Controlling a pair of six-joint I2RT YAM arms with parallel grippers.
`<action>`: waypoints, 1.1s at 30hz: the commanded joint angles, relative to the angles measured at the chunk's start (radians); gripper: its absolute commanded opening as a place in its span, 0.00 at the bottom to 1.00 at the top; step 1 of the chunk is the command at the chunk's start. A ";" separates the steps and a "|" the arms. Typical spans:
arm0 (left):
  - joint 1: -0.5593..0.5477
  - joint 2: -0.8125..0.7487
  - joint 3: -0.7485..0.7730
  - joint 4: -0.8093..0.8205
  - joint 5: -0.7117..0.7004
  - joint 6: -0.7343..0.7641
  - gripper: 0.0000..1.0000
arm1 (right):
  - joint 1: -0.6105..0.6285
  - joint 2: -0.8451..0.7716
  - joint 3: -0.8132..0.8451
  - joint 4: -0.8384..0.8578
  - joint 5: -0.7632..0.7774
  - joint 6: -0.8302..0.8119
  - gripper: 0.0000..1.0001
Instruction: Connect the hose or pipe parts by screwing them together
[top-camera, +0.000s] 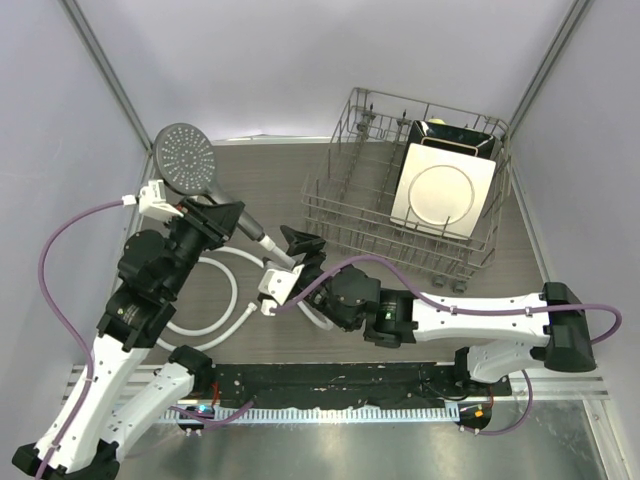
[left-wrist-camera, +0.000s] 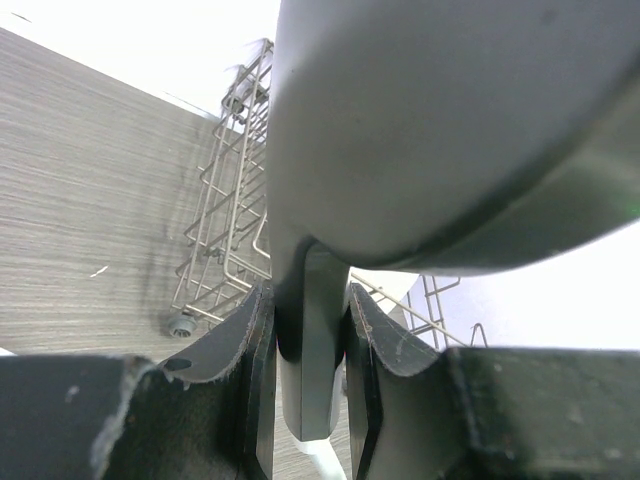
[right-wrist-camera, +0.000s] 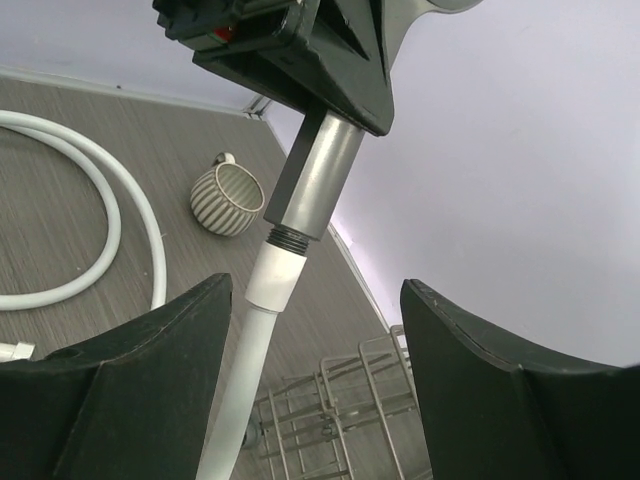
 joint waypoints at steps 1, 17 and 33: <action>0.007 -0.029 0.029 0.036 -0.033 0.021 0.00 | 0.011 0.018 0.021 0.103 0.033 0.005 0.73; 0.007 -0.040 0.015 0.034 -0.033 -0.008 0.00 | 0.029 0.136 0.077 0.169 0.088 -0.022 0.68; 0.008 -0.061 0.015 0.024 -0.053 -0.022 0.00 | 0.029 0.193 0.115 0.204 0.179 -0.030 0.59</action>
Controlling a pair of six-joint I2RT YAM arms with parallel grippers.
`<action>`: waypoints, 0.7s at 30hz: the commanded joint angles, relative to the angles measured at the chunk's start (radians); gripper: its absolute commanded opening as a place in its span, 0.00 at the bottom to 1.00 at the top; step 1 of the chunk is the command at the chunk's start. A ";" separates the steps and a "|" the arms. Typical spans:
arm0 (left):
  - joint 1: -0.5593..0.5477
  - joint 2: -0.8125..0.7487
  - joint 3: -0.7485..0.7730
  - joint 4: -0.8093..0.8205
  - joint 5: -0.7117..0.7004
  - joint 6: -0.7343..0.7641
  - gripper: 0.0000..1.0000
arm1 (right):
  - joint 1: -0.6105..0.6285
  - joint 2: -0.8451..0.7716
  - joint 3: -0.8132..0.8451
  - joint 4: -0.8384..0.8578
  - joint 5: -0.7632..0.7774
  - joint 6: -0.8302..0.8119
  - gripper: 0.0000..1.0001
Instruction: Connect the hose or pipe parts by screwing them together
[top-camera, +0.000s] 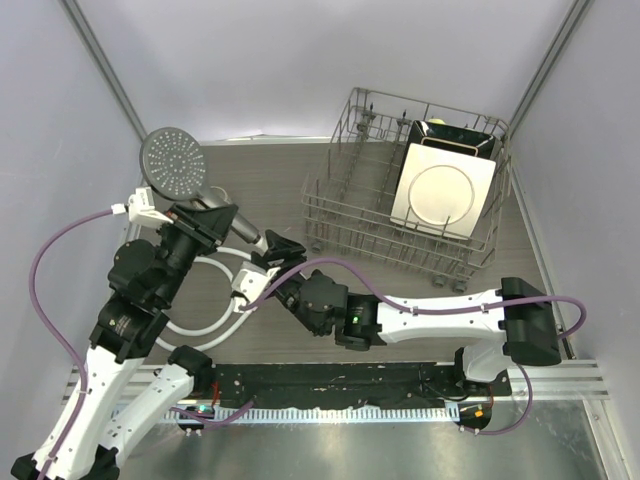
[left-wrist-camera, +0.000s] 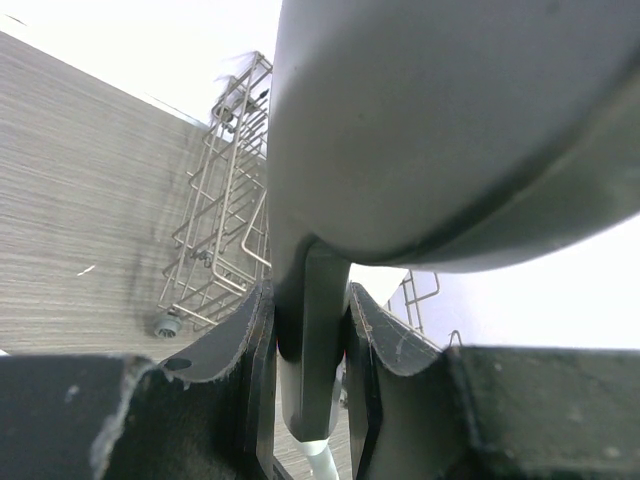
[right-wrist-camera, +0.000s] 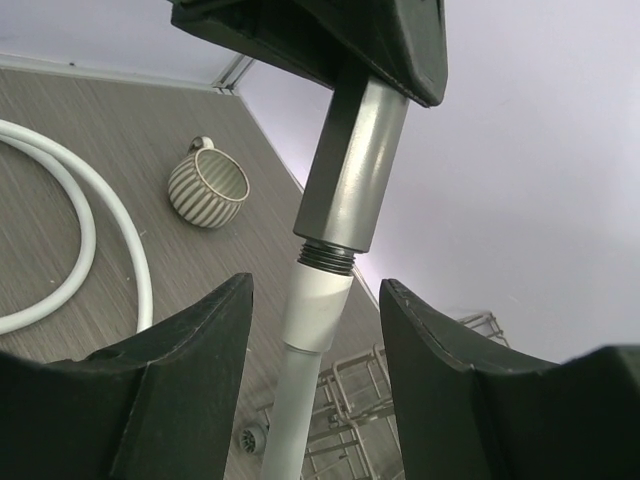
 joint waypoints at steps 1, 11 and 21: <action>0.005 -0.017 0.015 0.051 -0.039 0.025 0.00 | 0.006 0.004 0.052 0.067 0.043 0.002 0.59; 0.005 -0.029 0.009 0.062 -0.018 0.020 0.00 | 0.001 -0.005 0.057 0.065 0.018 0.051 0.18; 0.007 -0.119 -0.146 0.305 0.207 0.022 0.00 | -0.182 -0.190 0.034 -0.089 -0.412 0.473 0.01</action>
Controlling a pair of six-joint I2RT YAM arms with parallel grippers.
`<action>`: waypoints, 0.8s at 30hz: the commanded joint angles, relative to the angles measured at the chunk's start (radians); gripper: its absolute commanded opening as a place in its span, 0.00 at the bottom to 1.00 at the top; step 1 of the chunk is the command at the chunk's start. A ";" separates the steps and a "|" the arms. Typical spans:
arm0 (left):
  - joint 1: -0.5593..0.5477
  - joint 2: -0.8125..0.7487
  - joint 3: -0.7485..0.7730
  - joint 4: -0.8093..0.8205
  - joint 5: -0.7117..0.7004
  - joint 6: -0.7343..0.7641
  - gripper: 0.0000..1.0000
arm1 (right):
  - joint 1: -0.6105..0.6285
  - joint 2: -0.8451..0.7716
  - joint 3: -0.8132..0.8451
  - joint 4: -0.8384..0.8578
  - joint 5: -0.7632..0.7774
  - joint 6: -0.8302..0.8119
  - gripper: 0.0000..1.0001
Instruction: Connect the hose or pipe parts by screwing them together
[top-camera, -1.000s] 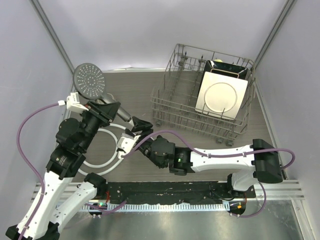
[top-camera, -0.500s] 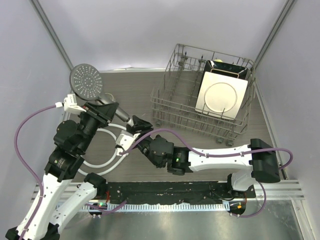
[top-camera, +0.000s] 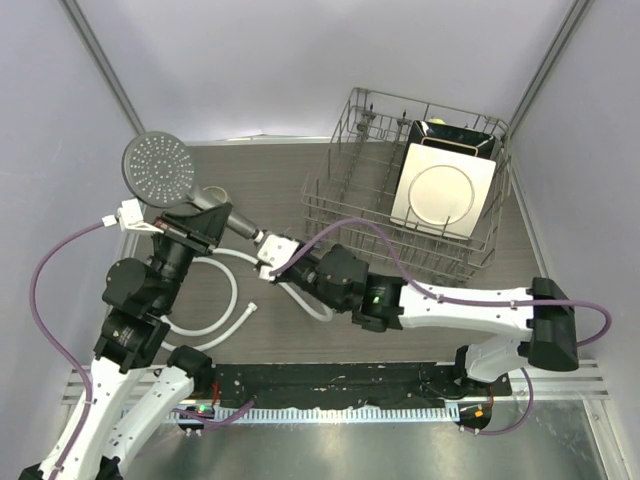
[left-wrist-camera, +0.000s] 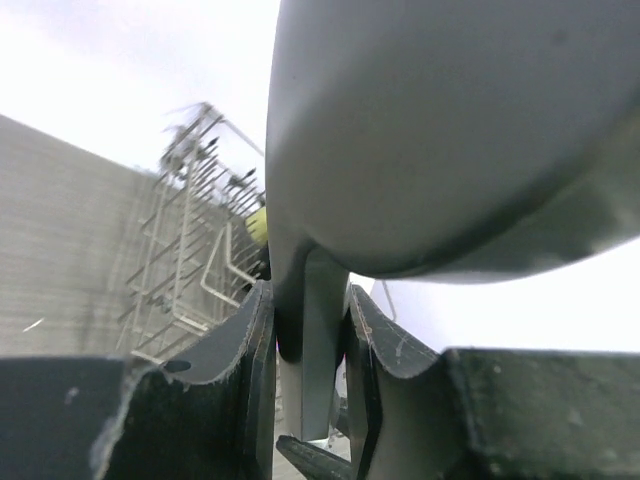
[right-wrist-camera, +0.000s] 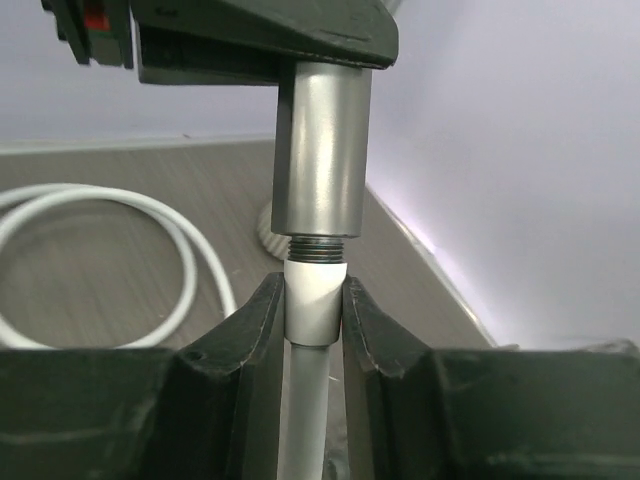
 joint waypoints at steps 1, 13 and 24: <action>-0.006 -0.041 -0.065 0.207 0.223 0.041 0.00 | -0.108 -0.138 0.014 0.006 -0.251 0.245 0.01; -0.006 -0.022 -0.200 0.555 0.438 -0.123 0.00 | -0.367 -0.219 -0.072 0.174 -0.779 0.668 0.01; -0.005 0.023 -0.230 0.744 0.576 -0.100 0.00 | -0.555 -0.110 -0.065 0.521 -1.109 1.232 0.01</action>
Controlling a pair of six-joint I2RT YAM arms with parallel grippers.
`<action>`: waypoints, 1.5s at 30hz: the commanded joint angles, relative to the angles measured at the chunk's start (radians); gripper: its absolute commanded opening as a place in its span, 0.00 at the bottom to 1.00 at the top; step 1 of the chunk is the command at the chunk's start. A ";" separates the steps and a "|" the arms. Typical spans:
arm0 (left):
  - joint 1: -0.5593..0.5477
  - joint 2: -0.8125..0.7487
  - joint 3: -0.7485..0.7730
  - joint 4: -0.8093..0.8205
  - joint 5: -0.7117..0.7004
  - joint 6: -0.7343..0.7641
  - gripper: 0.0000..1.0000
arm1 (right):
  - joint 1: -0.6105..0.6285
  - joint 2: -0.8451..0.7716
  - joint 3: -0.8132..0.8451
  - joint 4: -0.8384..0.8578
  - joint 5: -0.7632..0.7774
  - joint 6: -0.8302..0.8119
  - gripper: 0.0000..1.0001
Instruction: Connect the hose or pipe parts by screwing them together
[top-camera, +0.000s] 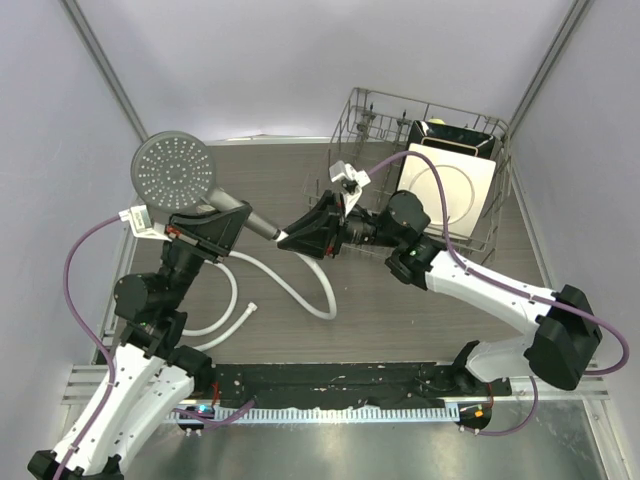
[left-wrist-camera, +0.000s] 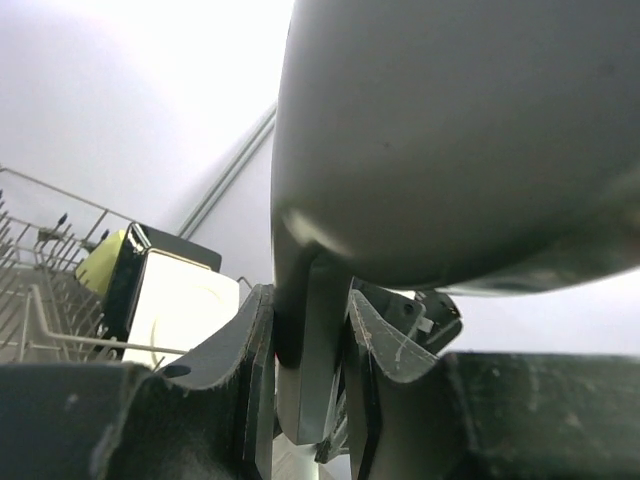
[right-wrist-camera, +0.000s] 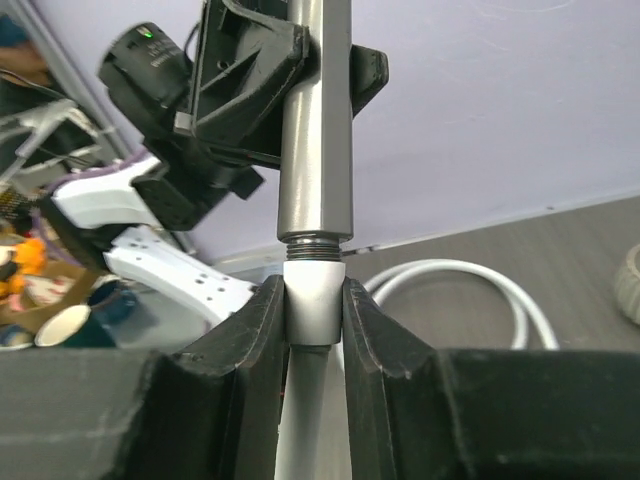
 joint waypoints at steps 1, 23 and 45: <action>-0.019 0.023 -0.004 0.139 0.281 -0.022 0.00 | -0.066 0.048 0.067 0.359 -0.021 0.264 0.01; -0.019 0.068 0.091 -0.074 0.210 0.121 0.00 | -0.184 0.149 0.003 0.733 -0.019 0.694 0.60; -0.019 0.132 0.389 -0.677 -0.306 0.236 0.00 | 0.443 -0.060 0.089 -0.264 1.101 -0.836 0.72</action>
